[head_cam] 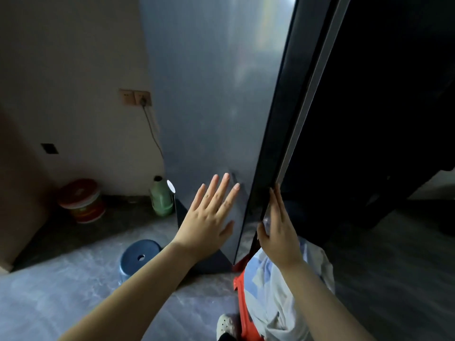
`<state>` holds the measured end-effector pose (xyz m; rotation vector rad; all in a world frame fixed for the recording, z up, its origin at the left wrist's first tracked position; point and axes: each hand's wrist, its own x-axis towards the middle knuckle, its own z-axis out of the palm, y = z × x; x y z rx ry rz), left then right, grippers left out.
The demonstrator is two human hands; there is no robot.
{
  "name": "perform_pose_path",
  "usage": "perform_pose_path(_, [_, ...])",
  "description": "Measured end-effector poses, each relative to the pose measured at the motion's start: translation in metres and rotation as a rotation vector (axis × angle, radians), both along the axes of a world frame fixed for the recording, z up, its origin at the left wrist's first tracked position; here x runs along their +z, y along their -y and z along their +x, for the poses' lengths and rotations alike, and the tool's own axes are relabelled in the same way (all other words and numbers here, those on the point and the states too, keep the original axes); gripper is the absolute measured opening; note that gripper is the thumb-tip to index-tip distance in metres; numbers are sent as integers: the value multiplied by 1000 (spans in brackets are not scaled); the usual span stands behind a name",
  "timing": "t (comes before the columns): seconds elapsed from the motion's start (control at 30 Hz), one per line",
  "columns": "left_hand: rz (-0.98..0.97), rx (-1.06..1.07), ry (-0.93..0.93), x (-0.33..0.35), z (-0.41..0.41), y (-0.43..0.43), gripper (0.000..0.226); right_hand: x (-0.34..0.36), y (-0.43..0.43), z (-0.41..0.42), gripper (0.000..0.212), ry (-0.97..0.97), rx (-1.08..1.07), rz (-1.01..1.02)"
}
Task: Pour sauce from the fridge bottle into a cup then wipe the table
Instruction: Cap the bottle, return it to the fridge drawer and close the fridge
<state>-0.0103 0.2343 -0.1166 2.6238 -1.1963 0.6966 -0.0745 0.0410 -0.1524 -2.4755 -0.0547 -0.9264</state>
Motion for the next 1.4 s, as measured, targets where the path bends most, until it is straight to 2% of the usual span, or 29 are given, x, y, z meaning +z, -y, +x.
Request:
perform_pose_path(0.27, [7,-40,7,10,47,49,82,11,53,35,66,-53,-104,11])
perform_pose_path(0.47, [24,-59,20,18,92,80,84,17,92,76,73,-105,-141,62])
perform_pose_path(0.63, [41,-73,45,20,122,102,86,26,116,104,63,-89,-189,107])
perform_pose_path(0.73, [54,-89,100,22,138,109,86,31,110,112,58,169,-291,112])
perform_pose_path(0.83, [114,-116,188,23,156,108,83,32,93,124,56,408,-292,-85])
perform_pose_path(0.97, [160,-114,279,20,174,99,89,31,89,156,69,365,-270,-321])
perform_pose_path(1.2, [142,-77,357,19,187,111,88,29,100,182,66,390,-306,-281])
perform_pose_path(1.4, [128,-4,333,15,206,140,93,37,120,205,58,239,-283,-231])
